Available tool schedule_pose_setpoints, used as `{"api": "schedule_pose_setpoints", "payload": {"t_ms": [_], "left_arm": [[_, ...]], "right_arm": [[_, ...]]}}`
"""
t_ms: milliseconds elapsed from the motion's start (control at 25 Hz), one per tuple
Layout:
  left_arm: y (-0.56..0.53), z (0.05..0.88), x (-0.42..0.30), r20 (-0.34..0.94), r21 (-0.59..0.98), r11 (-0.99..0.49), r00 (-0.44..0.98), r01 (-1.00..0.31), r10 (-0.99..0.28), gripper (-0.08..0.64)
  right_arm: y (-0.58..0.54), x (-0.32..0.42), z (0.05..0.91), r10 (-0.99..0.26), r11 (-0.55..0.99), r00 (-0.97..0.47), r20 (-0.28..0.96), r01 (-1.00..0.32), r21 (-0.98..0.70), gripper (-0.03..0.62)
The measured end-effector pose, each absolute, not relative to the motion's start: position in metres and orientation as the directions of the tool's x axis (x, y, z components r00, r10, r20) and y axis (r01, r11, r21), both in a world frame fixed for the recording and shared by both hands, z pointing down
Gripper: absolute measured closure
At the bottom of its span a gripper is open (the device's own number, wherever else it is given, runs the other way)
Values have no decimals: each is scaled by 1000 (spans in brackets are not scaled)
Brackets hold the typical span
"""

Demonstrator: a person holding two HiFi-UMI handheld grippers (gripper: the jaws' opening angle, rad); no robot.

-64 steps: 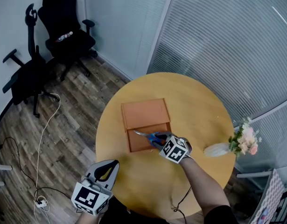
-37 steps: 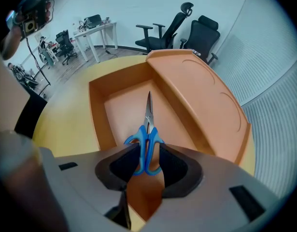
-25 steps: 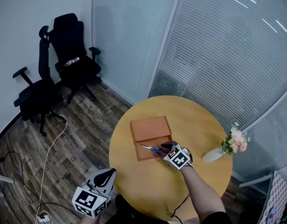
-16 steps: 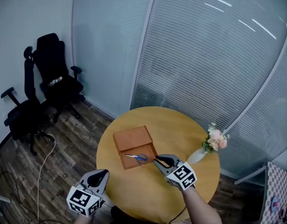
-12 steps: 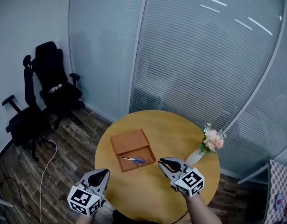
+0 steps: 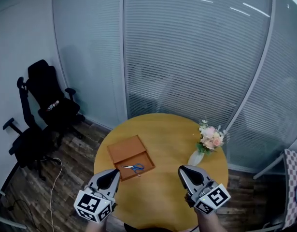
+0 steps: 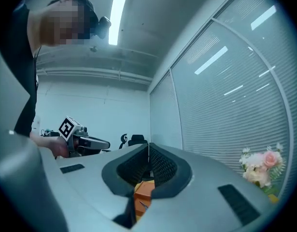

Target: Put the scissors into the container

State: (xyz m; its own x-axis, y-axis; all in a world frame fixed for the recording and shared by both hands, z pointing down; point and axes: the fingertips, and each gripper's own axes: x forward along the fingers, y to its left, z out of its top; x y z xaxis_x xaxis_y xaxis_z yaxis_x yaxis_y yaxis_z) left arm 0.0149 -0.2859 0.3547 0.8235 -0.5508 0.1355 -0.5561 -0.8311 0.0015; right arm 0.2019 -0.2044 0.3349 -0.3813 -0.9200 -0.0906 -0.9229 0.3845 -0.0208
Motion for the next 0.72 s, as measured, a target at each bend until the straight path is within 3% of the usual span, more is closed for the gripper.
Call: {"api": "schedule_pose_setpoints", "payload": {"t_ms": [280,720], "left_arm": [[-279,356,35,137,-11,-843,834,-538,-535,546],[-285,357,19,136,-6,-819,811,-573,-569,546]], "right_arm": [[-184,211,311,-939,266,-274,-207,-962,66,557],[-189,207,336,-948,292,-293,-126,-956,29,558]]}}
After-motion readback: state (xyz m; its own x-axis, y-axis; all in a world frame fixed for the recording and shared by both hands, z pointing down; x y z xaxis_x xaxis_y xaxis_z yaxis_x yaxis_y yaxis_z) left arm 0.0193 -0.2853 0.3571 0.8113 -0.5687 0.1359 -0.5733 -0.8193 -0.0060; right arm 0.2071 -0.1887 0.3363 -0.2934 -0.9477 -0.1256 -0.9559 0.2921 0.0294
